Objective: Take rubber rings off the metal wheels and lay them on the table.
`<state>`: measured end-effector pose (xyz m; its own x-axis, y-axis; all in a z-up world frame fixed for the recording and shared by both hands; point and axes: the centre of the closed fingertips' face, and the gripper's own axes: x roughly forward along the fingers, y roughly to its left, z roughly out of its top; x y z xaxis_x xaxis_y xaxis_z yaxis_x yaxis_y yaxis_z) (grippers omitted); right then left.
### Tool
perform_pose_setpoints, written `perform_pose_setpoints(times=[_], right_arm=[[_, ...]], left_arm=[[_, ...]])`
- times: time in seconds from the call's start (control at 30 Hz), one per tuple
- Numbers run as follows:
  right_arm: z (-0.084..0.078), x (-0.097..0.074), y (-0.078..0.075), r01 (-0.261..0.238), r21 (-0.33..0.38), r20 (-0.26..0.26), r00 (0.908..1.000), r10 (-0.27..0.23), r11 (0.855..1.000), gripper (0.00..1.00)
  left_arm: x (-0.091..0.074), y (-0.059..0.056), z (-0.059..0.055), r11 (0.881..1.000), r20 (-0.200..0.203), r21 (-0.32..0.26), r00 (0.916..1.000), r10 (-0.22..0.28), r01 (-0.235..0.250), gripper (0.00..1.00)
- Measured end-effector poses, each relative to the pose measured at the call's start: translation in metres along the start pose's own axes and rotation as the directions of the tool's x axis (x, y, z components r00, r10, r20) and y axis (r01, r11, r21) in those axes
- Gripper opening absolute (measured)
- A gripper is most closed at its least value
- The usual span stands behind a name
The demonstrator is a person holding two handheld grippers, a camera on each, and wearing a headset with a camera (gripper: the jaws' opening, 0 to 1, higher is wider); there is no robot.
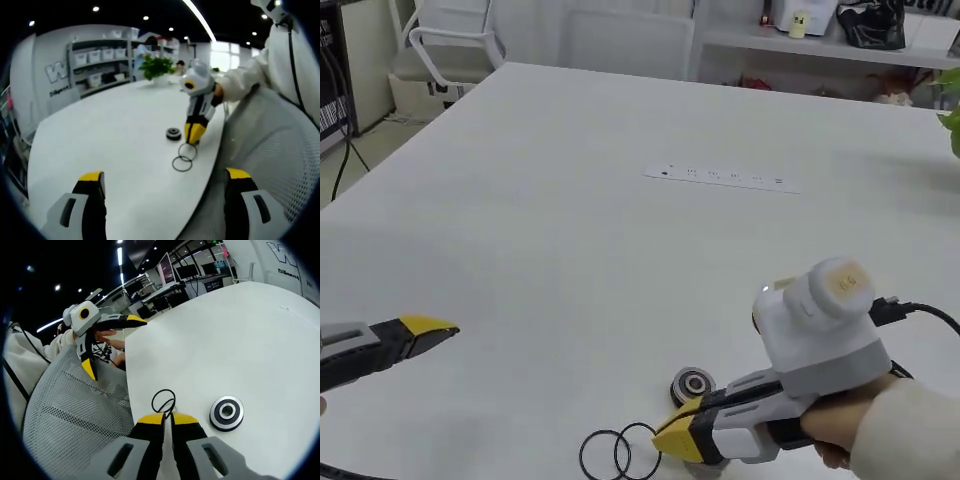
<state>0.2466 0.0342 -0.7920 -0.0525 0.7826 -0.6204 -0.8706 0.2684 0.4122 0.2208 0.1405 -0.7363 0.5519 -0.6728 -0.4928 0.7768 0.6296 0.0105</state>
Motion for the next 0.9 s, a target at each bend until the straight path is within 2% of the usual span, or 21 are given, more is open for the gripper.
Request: perform_pose_setpoints(times=[0.53,0.67,0.9], right_arm=[[-0.004,0.006,-0.001,0.017,-0.066,-0.036,0.9992,-0.019,0.998,0.16],[-0.004,0.006,-0.002,0.026,-0.097,-0.046,0.9984,-0.031,0.995,0.17],[0.007,-0.007,-0.008,0.057,-0.121,0.001,0.9983,-0.058,0.991,0.18]], left_arm=[[-0.001,0.000,0.001,1.000,-0.007,0.005,1.0000,0.001,-0.001,1.00],[-0.001,-0.001,0.001,1.000,-0.008,0.008,1.0000,0.000,0.000,1.00],[-0.001,0.000,0.005,1.000,-0.004,0.015,1.0000,0.002,-0.002,1.00]])
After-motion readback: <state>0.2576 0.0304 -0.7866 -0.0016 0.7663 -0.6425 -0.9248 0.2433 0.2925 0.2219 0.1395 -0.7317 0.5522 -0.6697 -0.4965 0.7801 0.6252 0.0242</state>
